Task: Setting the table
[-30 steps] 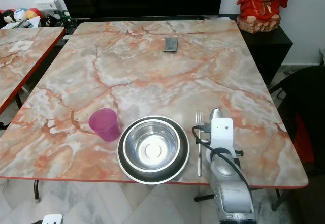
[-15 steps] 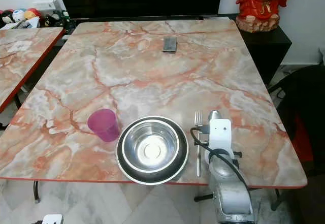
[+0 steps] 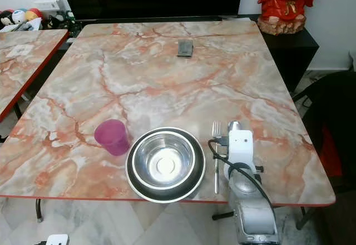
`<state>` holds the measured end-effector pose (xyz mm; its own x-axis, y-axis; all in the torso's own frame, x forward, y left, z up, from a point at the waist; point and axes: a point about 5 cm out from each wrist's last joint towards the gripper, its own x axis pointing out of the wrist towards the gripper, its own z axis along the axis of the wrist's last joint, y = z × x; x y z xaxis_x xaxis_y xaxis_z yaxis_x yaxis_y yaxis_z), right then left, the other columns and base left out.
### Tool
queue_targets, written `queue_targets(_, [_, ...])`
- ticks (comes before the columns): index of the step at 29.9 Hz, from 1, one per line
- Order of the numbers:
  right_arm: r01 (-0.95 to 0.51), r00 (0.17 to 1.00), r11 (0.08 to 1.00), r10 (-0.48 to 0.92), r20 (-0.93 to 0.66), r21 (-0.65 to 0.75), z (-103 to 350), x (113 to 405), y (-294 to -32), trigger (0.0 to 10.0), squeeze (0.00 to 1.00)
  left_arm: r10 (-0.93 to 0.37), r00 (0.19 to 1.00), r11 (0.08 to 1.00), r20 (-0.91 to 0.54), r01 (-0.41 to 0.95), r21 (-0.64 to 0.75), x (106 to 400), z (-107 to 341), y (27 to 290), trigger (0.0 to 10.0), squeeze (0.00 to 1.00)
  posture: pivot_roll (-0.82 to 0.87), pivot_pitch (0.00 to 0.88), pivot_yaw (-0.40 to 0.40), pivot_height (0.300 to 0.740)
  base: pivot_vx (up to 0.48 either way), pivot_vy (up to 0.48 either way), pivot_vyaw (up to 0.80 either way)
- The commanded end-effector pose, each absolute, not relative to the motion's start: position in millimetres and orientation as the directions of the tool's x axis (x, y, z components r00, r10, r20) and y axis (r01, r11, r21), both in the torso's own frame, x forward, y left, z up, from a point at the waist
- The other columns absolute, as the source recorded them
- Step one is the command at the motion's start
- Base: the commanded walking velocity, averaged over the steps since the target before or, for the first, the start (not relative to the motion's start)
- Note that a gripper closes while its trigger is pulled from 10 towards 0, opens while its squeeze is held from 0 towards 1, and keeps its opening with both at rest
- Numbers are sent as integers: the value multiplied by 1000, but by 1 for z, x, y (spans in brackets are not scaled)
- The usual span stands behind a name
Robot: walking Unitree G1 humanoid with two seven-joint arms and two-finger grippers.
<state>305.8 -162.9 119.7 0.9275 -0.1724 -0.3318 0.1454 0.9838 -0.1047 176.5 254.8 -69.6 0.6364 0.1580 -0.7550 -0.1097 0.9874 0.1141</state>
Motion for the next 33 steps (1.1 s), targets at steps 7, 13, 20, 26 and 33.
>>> queue_targets(7, [120,902,988,-148,-406,-95,105,301,-158,10000,0,170,607,985,-776,-118,123,167,-73,259,10000,0,-26,189,71,740,0,0,0])
queue_targets(13, [117,904,989,-145,-403,-93,106,302,-158,10000,0,171,608,985,-776,-119,124,168,-73,259,10000,0,-24,190,71,740,0,0,0])
queue_targets(20, [125,929,989,-144,-341,-77,117,306,-157,10000,0,171,608,985,-775,-119,124,168,-73,259,10000,0,-26,188,71,740,0,0,0])
queue_targets(26, [132,940,989,-146,-309,-67,123,309,-158,10000,0,171,608,985,-775,-119,123,168,-73,259,10000,0,-27,186,69,740,0,0,0])
queue_targets(33, [128,944,989,-143,-296,-68,125,310,-157,10000,0,172,609,985,-774,-123,122,168,-73,258,10000,0,-25,183,65,740,0,0,0])
